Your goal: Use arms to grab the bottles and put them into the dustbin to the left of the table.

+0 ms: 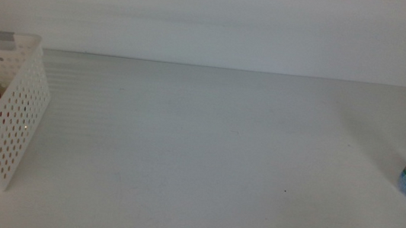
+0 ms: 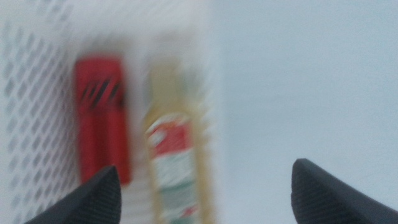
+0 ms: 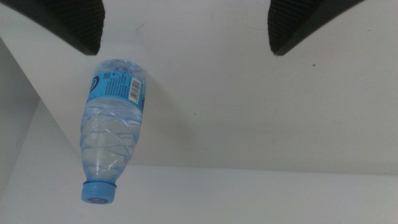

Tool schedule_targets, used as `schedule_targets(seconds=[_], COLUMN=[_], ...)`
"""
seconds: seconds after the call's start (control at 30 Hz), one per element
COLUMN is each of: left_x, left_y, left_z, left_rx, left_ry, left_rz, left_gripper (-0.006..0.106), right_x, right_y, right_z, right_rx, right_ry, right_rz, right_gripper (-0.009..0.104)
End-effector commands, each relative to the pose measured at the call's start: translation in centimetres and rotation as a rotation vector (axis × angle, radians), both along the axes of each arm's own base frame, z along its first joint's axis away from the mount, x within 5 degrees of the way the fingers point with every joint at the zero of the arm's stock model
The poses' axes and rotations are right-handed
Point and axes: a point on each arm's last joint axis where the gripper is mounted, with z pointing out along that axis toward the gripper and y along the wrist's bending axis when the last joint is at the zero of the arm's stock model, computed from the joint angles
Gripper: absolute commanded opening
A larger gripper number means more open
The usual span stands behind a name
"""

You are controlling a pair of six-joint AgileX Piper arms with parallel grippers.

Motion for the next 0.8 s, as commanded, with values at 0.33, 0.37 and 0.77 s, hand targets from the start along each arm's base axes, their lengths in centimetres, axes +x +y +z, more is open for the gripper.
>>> schedule_targets(seconds=[0.33,0.37,0.77], left_x=[-7.7,-8.3,-16.0], left_y=[-10.5,-11.1,-13.2], left_z=[4.7,4.4,-1.2], left_rx=[-0.086,-0.092,-0.173], left_ry=[-0.479,-0.495,-0.627], left_rz=[-0.319,-0.340,-0.444], left_gripper=[0.090,0.090,0.090], right_x=[-0.2,-0.2,-0.2], right_y=[-0.1,-0.1,-0.1], right_z=[1.8,1.8,1.8], right_rx=[-0.017,-0.017,-0.017], right_ry=[-0.134,-0.134,-0.134], right_rz=[-0.006,-0.006,-0.006], right_gripper=[0.076,0.076,0.076])
